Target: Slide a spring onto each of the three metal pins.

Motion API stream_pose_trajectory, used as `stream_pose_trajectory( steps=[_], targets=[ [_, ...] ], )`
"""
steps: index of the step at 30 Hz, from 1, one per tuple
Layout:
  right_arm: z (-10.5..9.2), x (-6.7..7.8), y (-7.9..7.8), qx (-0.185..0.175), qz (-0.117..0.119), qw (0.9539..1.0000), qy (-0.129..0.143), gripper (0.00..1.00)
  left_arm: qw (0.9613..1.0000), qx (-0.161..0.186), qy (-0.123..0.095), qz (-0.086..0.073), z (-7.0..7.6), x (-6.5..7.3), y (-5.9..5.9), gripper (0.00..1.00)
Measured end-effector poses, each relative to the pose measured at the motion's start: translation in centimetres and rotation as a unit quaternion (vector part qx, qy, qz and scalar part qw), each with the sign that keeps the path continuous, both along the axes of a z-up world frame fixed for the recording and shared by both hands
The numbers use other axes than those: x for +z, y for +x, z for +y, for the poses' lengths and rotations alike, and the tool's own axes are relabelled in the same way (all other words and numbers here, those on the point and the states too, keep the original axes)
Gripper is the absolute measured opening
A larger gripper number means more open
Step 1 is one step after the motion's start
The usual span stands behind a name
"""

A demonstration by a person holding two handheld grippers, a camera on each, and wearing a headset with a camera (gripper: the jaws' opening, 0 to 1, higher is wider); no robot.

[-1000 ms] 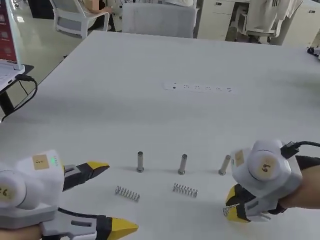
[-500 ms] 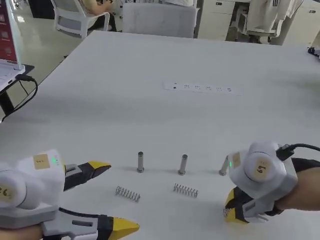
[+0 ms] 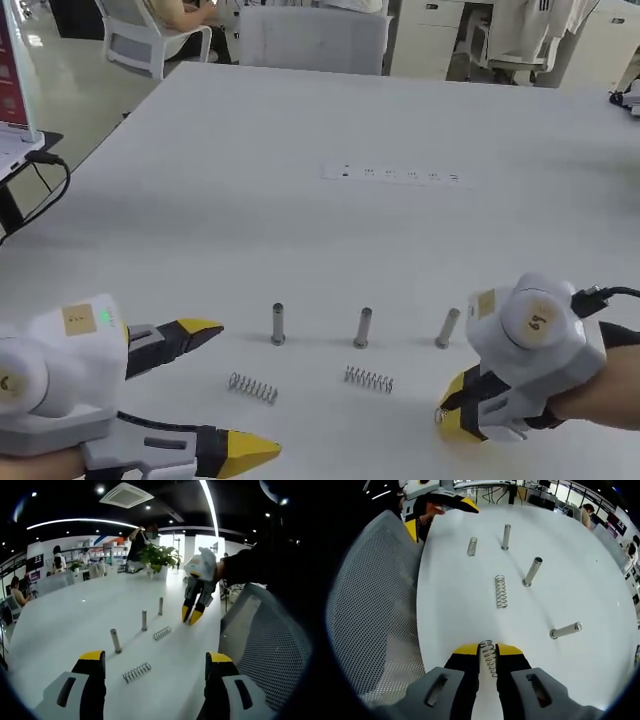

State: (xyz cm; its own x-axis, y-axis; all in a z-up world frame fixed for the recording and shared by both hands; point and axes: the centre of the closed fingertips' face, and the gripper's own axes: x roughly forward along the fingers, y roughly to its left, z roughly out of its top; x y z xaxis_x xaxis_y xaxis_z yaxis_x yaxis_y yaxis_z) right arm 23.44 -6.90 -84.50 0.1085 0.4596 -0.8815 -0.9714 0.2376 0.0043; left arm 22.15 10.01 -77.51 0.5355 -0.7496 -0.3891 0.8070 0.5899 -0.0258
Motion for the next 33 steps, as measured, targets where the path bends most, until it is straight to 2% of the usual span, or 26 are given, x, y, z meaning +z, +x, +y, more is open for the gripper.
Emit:
stream_pose_trajectory(
  steps=[6, 11, 14, 15, 21, 24, 28, 29, 31, 33],
  targets=[
    [0.1, 1.3, 0.2, -0.037, -0.004, 0.9985, 0.04, 0.1, 0.9999, -0.009, -0.005, -0.011, -0.8, 1.1, -0.2, 0.78],
    [0.3, 2.7, 0.3, -0.054, -0.014, 0.9963, 0.065, 0.1, 0.9996, -0.019, -0.007, -0.019, -1.4, 1.8, -0.3, 0.78],
    [0.8, 4.2, 0.5, -0.065, -0.023, 0.9936, 0.09, 0.1, 0.9993, -0.025, -0.011, -0.024, -1.8, 2.6, -0.4, 0.78],
    [1.1, 4.8, 0.6, -0.071, -0.023, 0.9917, 0.104, 0.1, 0.9993, -0.027, -0.012, -0.025, -1.9, 2.7, -0.4, 0.77],
    [2.4, 7.4, 0.7, -0.079, -0.028, 0.9851, 0.15, 0.1, 0.9983, -0.038, -0.027, -0.034, -2.9, 4.2, -0.3, 0.77],
    [3.3, 8.8, 0.8, -0.082, -0.03, 0.9803, 0.177, 0.1, 0.9978, -0.044, -0.033, -0.037, -3.3, 4.8, -0.3, 0.76],
    [5.2, 11.5, 0.6, -0.081, -0.026, 0.9694, 0.23, 0.1, 0.997, -0.051, -0.042, -0.039, -3.9, 5.5, -0.2, 0.75],
    [5.8, 12.3, 0.6, -0.082, -0.022, 0.9649, 0.248, 0.1, 0.9968, -0.052, -0.046, -0.04, -4.0, 5.7, -0.2, 0.74],
    [6.3, 13.2, 0.6, -0.081, -0.022, 0.9614, 0.262, 0.1, 0.9963, -0.053, -0.053, -0.043, -4.3, 6.2, -0.1, 0.73],
    [7.6, 15.0, 0.4, -0.079, -0.014, 0.9507, 0.299, 0.1, 0.9954, -0.056, -0.064, -0.045, -4.5, 6.8, -0.1, 0.71]
  ],
)
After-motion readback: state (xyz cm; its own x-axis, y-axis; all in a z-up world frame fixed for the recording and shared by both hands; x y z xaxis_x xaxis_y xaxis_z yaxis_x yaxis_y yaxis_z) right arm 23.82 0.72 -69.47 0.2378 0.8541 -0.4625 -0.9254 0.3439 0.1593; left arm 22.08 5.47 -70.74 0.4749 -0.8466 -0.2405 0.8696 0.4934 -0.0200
